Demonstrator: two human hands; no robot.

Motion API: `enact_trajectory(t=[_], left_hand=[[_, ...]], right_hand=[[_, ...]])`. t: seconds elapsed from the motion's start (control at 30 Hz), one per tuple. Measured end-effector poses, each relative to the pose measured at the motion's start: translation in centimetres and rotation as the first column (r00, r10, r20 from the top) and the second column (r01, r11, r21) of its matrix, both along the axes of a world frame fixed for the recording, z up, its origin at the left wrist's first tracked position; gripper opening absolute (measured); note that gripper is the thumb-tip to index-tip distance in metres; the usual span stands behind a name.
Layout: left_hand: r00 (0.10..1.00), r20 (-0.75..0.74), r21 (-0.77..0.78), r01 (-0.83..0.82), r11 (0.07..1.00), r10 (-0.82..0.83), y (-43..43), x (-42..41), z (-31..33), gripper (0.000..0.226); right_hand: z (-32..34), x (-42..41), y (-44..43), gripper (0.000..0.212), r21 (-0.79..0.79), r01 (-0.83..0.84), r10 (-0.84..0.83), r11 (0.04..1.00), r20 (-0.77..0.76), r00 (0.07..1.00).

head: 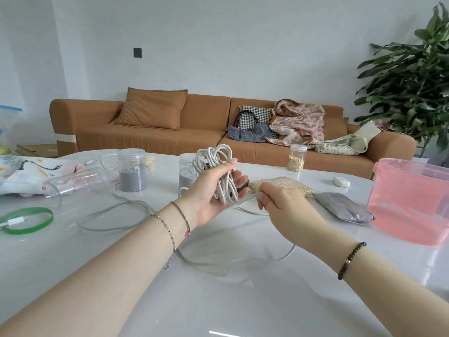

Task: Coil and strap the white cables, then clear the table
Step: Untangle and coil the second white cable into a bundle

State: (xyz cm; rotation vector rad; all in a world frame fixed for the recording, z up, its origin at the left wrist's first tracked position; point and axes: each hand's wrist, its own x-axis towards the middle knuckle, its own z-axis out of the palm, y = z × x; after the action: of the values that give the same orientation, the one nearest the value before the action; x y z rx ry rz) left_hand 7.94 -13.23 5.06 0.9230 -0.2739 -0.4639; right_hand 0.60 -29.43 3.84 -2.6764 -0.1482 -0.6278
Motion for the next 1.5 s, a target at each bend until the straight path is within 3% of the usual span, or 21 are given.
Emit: enact_trajectory(t=[0.23,0.57,0.73,0.8,0.9,1.07,1.2,1.33,1.4,1.5], left_hand=[[0.996,0.083,0.177,0.026,0.984,-0.041,-0.8,0.0,-0.9,0.015],[0.985,0.102,0.301,0.103,0.948,-0.139,-1.1,-0.6,-1.6,0.020],[0.981,0.152,0.330,0.062,0.942,-0.118,-1.1,-0.7,-1.8,0.015],[0.980,0.156,0.339,0.066,0.938,-0.125,-1.1,-0.7,-1.9,0.016],[0.985,0.134,0.335,0.062,0.940,-0.113,-1.1,-0.7,-1.9,0.022],[0.989,0.120,0.362,0.040,0.931,-0.089,-1.0,-0.4,-2.0,0.024],[0.984,0.144,0.404,0.038,0.914,-0.105,-1.0,-0.4,-2.3,0.023],[0.976,0.207,0.431,-0.024,0.902,-0.073,-1.1,-0.2,-2.4,0.020],[0.975,0.220,0.414,-0.061,0.908,-0.035,-1.0,-0.1,-2.2,0.016],[0.975,0.214,0.334,-0.129,0.934,0.058,-0.9,0.1,-1.9,0.014]], right_hand=[[-0.3,-0.5,0.0,0.021,-0.361,0.105,-0.049,0.927,0.162,0.986],[0.7,-0.7,0.2,0.046,-0.264,0.324,-0.292,0.909,0.153,0.944],[0.8,-1.0,0.4,0.056,-0.215,0.369,-0.342,0.904,0.153,0.927],[0.5,-0.8,0.3,0.050,-0.206,0.341,-0.315,0.917,0.148,0.938],[0.0,-0.4,0.3,0.022,-0.258,0.280,-0.255,0.925,0.129,0.958],[0.0,-0.3,0.2,0.020,-0.209,0.258,-0.232,0.943,0.141,0.962],[0.9,-0.7,-0.2,0.046,-0.099,0.333,-0.319,0.938,0.135,0.938],[1.4,-1.1,-0.1,0.066,-0.258,0.438,-0.411,0.861,0.156,0.898],[1.3,-1.1,-0.1,0.061,-0.265,0.423,-0.385,0.866,0.185,0.904],[0.9,-0.7,-0.4,0.035,-0.250,0.283,-0.230,0.926,0.221,0.948]])
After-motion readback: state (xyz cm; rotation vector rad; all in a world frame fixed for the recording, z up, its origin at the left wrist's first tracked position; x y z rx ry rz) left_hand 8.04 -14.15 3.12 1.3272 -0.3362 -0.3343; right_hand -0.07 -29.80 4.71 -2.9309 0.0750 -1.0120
